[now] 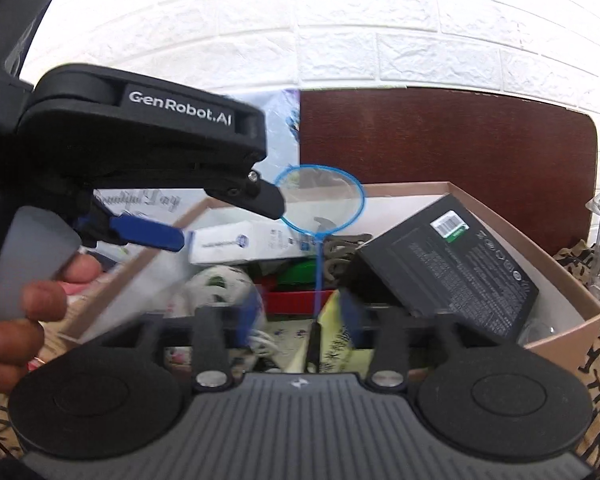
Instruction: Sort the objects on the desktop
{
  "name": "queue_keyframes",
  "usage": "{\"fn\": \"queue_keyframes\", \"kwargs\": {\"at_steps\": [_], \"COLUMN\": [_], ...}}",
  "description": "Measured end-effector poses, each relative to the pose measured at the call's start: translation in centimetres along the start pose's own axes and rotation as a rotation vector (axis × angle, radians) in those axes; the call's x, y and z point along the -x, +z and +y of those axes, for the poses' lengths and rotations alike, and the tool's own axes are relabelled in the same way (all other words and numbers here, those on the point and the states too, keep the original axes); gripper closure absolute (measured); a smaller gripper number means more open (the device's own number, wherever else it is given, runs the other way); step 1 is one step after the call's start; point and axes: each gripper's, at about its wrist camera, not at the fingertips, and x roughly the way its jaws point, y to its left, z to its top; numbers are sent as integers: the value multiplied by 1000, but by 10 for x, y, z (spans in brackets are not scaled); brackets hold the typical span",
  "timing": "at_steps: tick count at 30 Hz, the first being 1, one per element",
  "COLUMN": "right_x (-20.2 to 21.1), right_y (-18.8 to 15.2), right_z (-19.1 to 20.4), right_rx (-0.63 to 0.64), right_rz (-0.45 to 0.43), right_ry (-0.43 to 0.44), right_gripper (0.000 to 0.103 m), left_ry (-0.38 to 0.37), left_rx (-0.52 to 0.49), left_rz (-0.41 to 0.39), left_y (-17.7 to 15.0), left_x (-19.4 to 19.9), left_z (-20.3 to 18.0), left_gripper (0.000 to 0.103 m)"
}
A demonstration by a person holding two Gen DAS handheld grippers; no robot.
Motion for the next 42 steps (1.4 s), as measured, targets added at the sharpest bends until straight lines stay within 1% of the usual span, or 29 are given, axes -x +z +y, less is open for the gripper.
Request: {"fn": "queue_keyframes", "kwargs": {"at_steps": [2, 4, 6, 9, 11, 12, 16, 18, 20, 22, 25, 28, 30, 38, 42], "right_x": [11, 20, 28, 43, 51, 54, 77, 89, 102, 114, 130, 143, 150, 168, 171], "right_y": [-1, -1, -2, -2, -4, -4, -8, -10, -14, -16, -20, -23, -25, -30, -31], "right_z": [2, 6, 6, 6, 6, 6, 2, -2, -6, -7, -8, -9, -9, -4, 0], "right_rx": [-10, -6, -11, -22, -18, -14, -6, -7, 9, 41, 80, 96, 102, 119, 132], "right_rz": [-24, -41, -50, -53, -44, -37, 4, 13, 31, 55, 62, 76, 85, 98, 104], "right_ry": [1, -13, -14, -29, -37, -43, -64, -84, -105, -126, -156, -157, -159, -170, -161], "right_gripper": [28, 26, 19, 15, 13, 8, 1, 2, 2, 2, 2, 2, 2, 2, 2], "left_ry": [16, 29, 39, 87, 115, 122, 161, 182, 185, 190, 207, 233, 242, 248, 248], "left_rx": [2, 1, -1, 16, 23, 21, 23, 37, 41, 30, -8, -52, -60, -89, -91], "left_rz": [-15, -21, -29, -28, -16, -5, 31, 52, 71, 82, 94, 101, 100, 99, 100], "left_y": [-4, -9, -15, -25, -33, -37, -57, -67, -78, -87, -96, -101, -103, -110, -111], "left_x": [12, 24, 37, 51, 59, 63, 79, 85, 91, 96, 102, 107, 112, 126, 129], "left_z": [0, 0, 0, 2, 2, 2, -1, -3, -5, -10, -20, -29, -33, -43, -44], "left_gripper": [3, 2, 2, 0, 0, 0, 0, 0, 0, 0, 0, 0, 0, 0, 0]}}
